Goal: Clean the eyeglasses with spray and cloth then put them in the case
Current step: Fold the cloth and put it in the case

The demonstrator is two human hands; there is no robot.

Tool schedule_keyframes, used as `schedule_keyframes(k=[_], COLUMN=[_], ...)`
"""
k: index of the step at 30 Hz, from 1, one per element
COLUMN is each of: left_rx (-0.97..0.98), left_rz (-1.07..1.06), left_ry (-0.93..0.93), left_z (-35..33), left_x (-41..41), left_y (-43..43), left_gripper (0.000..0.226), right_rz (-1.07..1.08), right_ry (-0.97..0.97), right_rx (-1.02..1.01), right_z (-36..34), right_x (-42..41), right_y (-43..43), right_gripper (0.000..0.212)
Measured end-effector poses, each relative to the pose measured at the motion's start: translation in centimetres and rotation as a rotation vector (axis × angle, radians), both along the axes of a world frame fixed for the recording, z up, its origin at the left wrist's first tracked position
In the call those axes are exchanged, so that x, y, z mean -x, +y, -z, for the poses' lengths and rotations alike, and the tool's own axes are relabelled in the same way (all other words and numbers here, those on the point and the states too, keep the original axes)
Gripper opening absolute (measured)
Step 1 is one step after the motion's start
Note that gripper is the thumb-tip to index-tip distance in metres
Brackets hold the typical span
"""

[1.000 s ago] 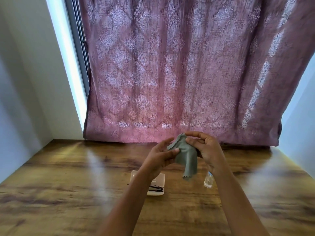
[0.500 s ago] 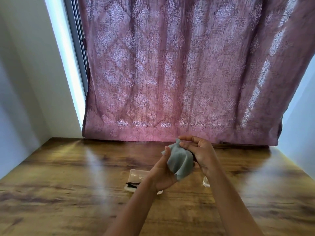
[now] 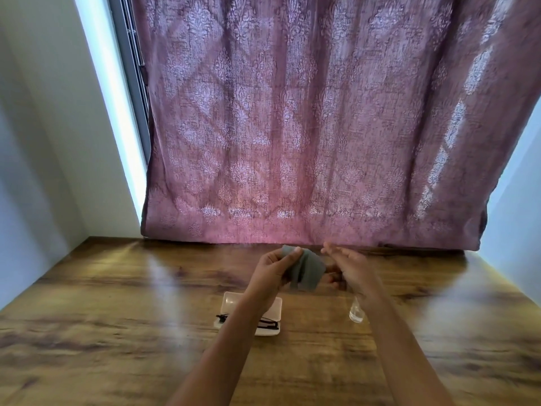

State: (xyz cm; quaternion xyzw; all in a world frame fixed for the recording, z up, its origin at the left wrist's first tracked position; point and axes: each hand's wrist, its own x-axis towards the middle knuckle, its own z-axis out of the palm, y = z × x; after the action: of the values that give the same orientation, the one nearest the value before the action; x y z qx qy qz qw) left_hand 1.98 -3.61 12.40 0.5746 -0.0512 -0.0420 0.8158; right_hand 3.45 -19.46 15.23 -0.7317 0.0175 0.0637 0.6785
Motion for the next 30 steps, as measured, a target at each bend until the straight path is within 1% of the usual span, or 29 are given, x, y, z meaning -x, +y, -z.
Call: schedule_keyframes(k=[2,4,6,9,12,13,15,16,17,18,20,21,22,24,26,28,29,30], left_rx=[-0.026,-0.045,-0.093,-0.166,-0.150,-0.139,-0.125,-0.133,-0.156,-0.182,-0.262,-0.324,-0.400,-0.582,-0.750,-0.895,-0.950,-0.962], left_rz=[-0.016,-0.033,-0.074,-0.173,-0.226,-0.244,-0.277,-0.282,-0.285,-0.283,-0.268,-0.261,-0.264,-0.305,-0.340,-0.343,-0.330,-0.296], left_ry=[-0.031,-0.053,-0.065,-0.046,-0.012,-0.004,-0.013,-0.028,-0.046,-0.069,-0.104,-0.120,-0.140,-0.166,-0.178,-0.188,-0.186,-0.178], left_z=[-0.1,-0.2,-0.5,-0.8,-0.9,-0.9,-1.0,-0.9,-1.0,-1.1,-1.4,-1.4,-1.4,-1.4,-1.4,-1.5,-1.6,-1.4], left_x=[-0.1,-0.1,-0.1,-0.2,-0.1,0.0,-0.1,-0.1,-0.1,0.0,0.1,0.1,0.0,-0.1,-0.1,0.0,0.1,0.0], left_y=[0.0,0.0,-0.1,0.1,0.2,0.2,0.2,0.3,0.3,0.4,0.5,0.5,0.6,0.7,0.7,0.7,0.8,1.0], left_gripper=[0.016,0.012,0.011,0.007,0.010,0.014,0.037,0.049,0.057,0.058,0.043,0.034,0.029,0.032,0.034,0.025,0.021,0.021], right_rz=[-0.031,-0.036,-0.033,-0.014,-0.008,-0.012,-0.037,-0.059,-0.076,-0.083,-0.067,-0.050,-0.032,-0.001,0.008,-0.002,-0.016,-0.040], right_ry=[-0.020,-0.064,-0.092,-0.103,-0.132,-0.136,-0.142,-0.149,-0.157,-0.171,-0.222,-0.257,-0.291,-0.334,-0.355,-0.364,-0.353,-0.330], right_rx=[-0.013,-0.052,-0.060,-0.059,-0.053,-0.048,-0.029,-0.012,0.016,0.066,0.195,0.253,0.305,0.379,0.415,0.424,0.411,0.389], right_z=[0.2,0.3,0.4,0.4,0.4,0.3,0.1,0.1,0.1,0.1,0.0,0.0,0.0,-0.1,-0.1,0.1,0.3,0.4], right_x=[0.1,0.2,0.1,-0.4,-0.7,-0.7,-0.6,-0.6,-0.6,-0.6,-0.6,-0.6,-0.6,-0.6,-0.5,-0.5,-0.5,-0.6], right_y=[0.2,0.2,0.0,-0.3,-0.3,-0.2,-0.2,-0.3,-0.3,-0.4,-0.4,-0.3,-0.3,-0.2,-0.1,-0.2,-0.3,-0.4], right_gripper=[0.028,0.022,0.020,0.019,0.015,0.013,0.011,0.014,0.018,0.022,0.023,0.022,0.020,0.015,0.009,0.006,0.005,0.005])
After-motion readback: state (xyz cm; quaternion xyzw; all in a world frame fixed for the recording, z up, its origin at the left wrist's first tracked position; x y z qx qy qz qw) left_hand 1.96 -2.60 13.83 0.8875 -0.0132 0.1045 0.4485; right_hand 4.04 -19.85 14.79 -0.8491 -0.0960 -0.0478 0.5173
